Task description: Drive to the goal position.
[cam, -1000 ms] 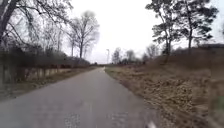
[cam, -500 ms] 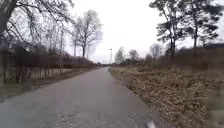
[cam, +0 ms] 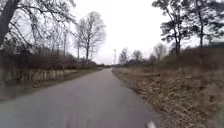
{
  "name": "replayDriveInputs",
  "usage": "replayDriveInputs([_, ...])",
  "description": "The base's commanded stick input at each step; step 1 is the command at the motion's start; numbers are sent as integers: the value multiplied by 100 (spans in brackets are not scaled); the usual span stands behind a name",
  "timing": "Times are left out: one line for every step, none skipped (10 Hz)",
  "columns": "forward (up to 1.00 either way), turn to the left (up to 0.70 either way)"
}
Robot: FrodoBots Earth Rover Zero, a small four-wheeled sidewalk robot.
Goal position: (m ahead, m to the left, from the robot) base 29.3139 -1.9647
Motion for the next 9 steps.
replayDriveInputs([85,0])
replayDriveInputs([85,0])
replayDriveInputs([85,0])
replayDriveInputs([85,0])
replayDriveInputs([85,0])
replayDriveInputs([85,0])
replayDriveInputs([85,0])
replayDriveInputs([85,0])
replayDriveInputs([85,0])
